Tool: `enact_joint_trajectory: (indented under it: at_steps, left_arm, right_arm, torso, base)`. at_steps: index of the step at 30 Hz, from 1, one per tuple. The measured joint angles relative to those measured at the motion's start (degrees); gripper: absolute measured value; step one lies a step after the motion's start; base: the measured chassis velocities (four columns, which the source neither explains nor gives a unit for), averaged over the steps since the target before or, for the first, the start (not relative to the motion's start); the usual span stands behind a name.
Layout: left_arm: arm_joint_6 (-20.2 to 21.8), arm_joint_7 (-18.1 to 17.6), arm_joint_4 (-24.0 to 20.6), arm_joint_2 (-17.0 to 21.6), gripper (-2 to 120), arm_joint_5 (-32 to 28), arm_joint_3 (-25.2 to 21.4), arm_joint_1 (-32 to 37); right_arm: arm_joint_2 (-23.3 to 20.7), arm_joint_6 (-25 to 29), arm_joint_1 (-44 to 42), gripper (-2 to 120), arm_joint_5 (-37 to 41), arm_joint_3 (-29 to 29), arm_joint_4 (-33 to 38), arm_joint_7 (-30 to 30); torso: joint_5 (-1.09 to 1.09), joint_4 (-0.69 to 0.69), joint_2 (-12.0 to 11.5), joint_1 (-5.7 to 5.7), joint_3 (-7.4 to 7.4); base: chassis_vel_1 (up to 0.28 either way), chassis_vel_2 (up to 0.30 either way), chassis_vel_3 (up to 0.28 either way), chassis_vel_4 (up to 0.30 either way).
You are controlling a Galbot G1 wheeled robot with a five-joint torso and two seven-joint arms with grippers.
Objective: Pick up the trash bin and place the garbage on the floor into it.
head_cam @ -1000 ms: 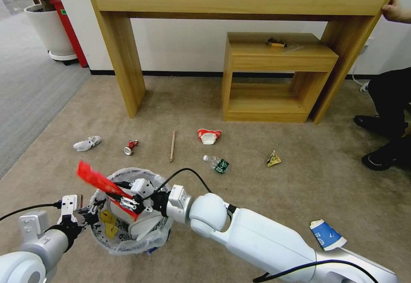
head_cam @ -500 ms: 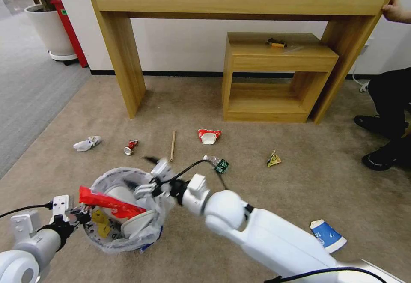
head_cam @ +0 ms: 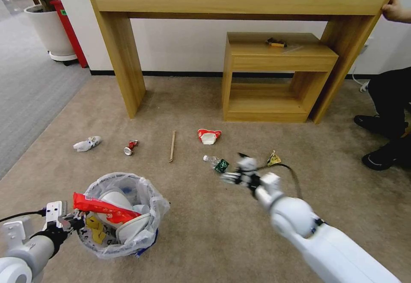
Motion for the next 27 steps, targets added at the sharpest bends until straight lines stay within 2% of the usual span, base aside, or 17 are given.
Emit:
enact_joint_trajectory:
  at_steps: [2, 3, 6, 17, 18, 27]
  left_arm:
    - [0.0, 0.37, -0.2, -0.38, 0, 0.32, -0.1, 0.53]
    - [0.0, 0.37, -0.2, -0.38, 0, 0.32, -0.1, 0.53]
    - [0.0, 0.8, -0.68, -0.88, 0, 0.52, -0.28, 1.36]
    - [0.0, 1.74, -1.4, -0.91, 0, 0.78, -0.86, 2.7]
    - [0.0, 1.97, -1.19, -0.91, 0, 0.96, -1.01, 2.95]
    - [0.0, 2.66, -0.69, -1.3, 0, 1.3, -1.1, 3.92]
  right_arm:
    - [1.09, 1.76, -4.86, 100, -1.54, 4.24, 0.01, -0.38]
    - [1.09, 1.76, -4.86, 100, -1.54, 4.24, 0.01, -0.38]
    - [3.51, 2.51, -9.97, 100, -3.59, 9.18, 1.45, -0.93]
    - [7.45, 5.36, -18.55, 100, -9.77, 16.01, 3.06, -3.89]
    - [7.76, 5.8, -19.79, 100, -10.14, 16.93, 2.8, -4.25]
    - [9.36, 9.4, -23.77, 100, -11.56, 20.88, -1.77, -6.05]
  torso:
    - [-0.01, 0.01, 0.0, 0.0, 0.0]
    - [-0.01, 0.01, 0.0, 0.0, 0.0]
    - [-0.02, 0.02, 0.0, 0.0, 0.0]
    - [-0.03, 0.04, 0.0, 0.0, 0.0]
    - [-0.03, 0.0, 0.0, 0.0, 0.0]
    - [-0.01, 0.01, -0.01, 0.0, 0.01]
  base:
    - [0.0, 0.0, 0.0, 0.0]
    - [0.0, 0.0, 0.0, 0.0]
    - [0.0, 0.0, 0.0, 0.0]
    - [-0.01, -0.013, 0.007, 0.017]
    - [-0.059, -0.075, 0.111, 0.087]
    - [-0.167, -0.15, 0.17, 0.158]
